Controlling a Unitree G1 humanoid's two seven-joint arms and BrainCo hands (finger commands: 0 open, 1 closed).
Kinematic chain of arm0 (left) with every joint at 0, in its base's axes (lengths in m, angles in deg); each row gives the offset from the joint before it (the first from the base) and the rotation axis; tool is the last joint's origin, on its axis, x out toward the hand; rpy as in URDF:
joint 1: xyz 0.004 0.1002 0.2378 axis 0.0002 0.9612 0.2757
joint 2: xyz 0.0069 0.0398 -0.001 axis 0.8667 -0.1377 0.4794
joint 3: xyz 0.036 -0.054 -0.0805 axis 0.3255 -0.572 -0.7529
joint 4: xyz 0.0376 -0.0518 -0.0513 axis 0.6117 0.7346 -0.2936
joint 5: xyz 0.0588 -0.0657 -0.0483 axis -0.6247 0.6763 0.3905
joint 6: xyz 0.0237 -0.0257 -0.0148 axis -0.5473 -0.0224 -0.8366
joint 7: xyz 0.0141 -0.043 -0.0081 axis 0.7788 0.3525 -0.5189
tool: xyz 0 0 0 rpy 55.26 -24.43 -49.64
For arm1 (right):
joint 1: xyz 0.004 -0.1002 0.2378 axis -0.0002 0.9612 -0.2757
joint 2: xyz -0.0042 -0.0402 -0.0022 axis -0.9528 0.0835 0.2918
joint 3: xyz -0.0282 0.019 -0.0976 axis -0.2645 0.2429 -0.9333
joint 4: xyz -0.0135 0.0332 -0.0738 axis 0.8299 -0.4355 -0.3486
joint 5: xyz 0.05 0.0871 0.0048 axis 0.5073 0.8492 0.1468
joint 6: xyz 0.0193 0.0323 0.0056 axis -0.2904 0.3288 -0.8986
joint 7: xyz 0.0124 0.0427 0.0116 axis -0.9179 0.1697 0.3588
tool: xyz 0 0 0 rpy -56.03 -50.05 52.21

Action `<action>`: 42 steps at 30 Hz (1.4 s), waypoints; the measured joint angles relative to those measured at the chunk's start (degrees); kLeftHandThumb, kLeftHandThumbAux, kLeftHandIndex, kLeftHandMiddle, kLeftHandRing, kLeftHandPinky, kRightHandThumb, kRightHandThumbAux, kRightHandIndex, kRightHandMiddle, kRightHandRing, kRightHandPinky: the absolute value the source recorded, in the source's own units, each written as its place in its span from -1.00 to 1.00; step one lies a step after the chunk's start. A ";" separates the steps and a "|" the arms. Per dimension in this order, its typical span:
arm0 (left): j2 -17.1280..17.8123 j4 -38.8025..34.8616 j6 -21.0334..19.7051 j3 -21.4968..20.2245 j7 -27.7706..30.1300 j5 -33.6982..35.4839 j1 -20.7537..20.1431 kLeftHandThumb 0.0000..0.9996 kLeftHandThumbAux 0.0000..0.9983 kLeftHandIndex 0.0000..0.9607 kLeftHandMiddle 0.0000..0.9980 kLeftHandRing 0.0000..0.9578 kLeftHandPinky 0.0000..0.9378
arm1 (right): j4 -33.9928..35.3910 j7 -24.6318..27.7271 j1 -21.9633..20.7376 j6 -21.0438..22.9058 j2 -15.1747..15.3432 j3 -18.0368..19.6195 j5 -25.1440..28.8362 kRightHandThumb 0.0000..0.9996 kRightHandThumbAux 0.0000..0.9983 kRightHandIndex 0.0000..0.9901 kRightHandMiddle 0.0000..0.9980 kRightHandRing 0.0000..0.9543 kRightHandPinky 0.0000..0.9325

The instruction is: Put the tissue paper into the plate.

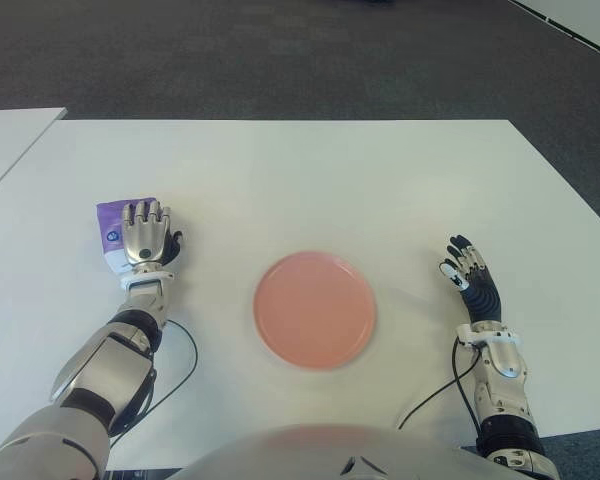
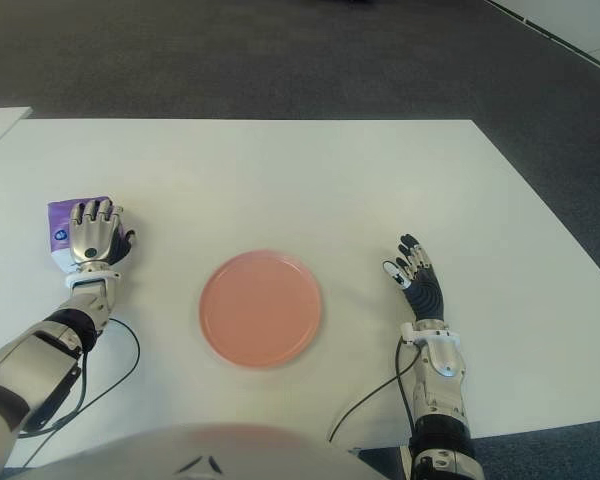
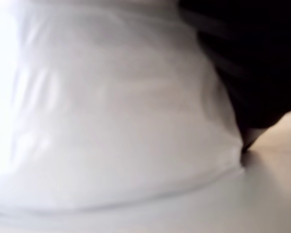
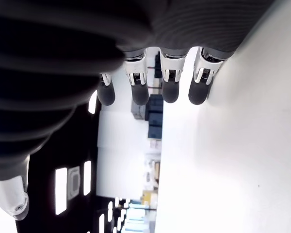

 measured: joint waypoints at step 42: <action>1.20 0.05 10.78 -2.62 -7.25 3.29 1.26 1.00 0.31 -0.08 0.05 0.16 -0.15 | -5.72 -0.22 -4.64 0.26 0.09 3.57 3.44 -0.66 0.29 -0.97 -0.82 -0.95 -1.00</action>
